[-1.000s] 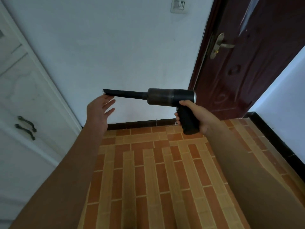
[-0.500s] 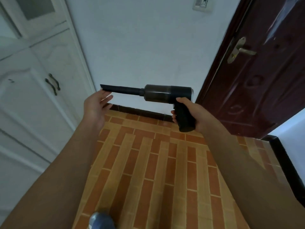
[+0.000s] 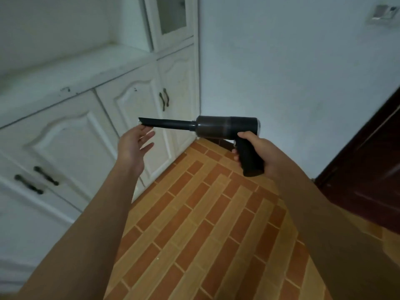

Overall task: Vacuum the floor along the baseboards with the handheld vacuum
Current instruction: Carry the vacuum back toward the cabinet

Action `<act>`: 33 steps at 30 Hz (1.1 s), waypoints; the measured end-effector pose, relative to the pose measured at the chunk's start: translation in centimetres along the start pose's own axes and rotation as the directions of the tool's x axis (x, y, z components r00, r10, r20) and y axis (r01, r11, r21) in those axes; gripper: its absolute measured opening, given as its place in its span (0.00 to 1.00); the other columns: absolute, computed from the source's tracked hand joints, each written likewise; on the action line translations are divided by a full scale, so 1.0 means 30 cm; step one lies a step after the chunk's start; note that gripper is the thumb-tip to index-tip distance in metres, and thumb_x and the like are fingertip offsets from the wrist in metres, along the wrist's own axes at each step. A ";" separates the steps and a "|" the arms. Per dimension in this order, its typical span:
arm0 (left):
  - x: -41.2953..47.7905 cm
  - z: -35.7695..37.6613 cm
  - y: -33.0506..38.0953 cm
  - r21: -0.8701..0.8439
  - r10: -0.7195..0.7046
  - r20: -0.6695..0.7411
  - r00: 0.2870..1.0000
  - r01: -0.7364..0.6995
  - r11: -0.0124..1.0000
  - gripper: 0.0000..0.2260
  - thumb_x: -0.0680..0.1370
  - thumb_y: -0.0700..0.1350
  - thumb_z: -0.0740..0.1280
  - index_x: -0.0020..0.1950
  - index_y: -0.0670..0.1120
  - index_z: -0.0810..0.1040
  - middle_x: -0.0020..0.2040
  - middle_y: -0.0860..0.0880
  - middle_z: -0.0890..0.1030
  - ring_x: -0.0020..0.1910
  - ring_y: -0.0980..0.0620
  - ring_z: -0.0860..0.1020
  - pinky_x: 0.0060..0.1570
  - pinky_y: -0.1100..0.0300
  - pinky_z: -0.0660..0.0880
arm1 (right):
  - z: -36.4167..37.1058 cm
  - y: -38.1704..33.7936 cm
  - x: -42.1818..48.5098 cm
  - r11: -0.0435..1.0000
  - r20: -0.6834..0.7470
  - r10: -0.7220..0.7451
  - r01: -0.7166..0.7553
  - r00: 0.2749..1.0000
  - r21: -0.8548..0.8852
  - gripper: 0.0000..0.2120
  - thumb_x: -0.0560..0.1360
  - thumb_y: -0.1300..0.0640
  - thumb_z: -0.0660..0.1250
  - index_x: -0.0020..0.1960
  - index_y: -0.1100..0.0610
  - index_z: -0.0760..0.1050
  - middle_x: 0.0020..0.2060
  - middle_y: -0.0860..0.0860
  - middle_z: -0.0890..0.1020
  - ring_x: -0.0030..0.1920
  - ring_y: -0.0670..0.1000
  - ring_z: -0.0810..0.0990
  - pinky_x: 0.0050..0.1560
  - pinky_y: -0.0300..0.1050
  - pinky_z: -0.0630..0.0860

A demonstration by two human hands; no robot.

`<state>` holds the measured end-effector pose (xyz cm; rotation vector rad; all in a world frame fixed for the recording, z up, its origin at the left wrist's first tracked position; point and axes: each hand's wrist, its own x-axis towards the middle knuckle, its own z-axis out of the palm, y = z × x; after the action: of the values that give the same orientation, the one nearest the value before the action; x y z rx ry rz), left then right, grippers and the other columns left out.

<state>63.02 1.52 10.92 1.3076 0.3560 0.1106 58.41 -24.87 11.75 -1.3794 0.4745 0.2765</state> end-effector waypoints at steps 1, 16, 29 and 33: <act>-0.009 -0.048 0.012 0.000 0.007 -0.036 0.999 -0.007 1.000 0.16 0.80 0.37 0.56 0.66 0.37 0.72 0.55 0.45 0.79 0.58 0.47 0.78 0.58 0.52 0.73 | 0.040 0.002 0.004 1.000 0.028 0.006 -0.005 1.000 -0.017 0.11 0.75 0.51 0.66 0.47 0.60 0.77 0.36 0.55 0.81 0.32 0.51 0.79 0.35 0.42 0.78; -0.319 -0.481 0.046 -0.087 0.080 -0.427 0.901 -0.129 0.988 0.15 0.80 0.36 0.55 0.65 0.38 0.72 0.53 0.46 0.80 0.58 0.47 0.78 0.56 0.54 0.74 | 0.372 0.058 -0.076 0.978 0.412 0.106 -0.019 0.905 -0.210 0.12 0.75 0.53 0.66 0.52 0.61 0.76 0.36 0.56 0.81 0.31 0.51 0.79 0.30 0.41 0.77; -0.507 -0.529 -0.021 -0.125 0.086 -0.568 0.819 -0.190 0.974 0.11 0.79 0.34 0.55 0.56 0.42 0.75 0.50 0.47 0.82 0.59 0.46 0.78 0.62 0.50 0.74 | 0.377 0.129 -0.102 0.956 0.505 0.161 -0.006 0.848 -0.294 0.15 0.74 0.52 0.68 0.54 0.63 0.76 0.40 0.58 0.83 0.35 0.53 0.81 0.36 0.46 0.78; -0.493 -0.520 -0.018 -0.126 0.103 -0.572 0.814 -0.212 0.969 0.12 0.79 0.34 0.55 0.57 0.41 0.75 0.51 0.47 0.82 0.58 0.47 0.79 0.61 0.50 0.74 | 0.385 0.113 -0.071 0.956 0.508 0.131 0.026 0.851 -0.291 0.16 0.74 0.52 0.68 0.55 0.64 0.76 0.40 0.57 0.83 0.36 0.53 0.81 0.37 0.46 0.78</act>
<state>44.10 11.67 9.93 1.0967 0.7226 0.6709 56.85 -12.75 11.15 -1.5002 0.0102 0.7724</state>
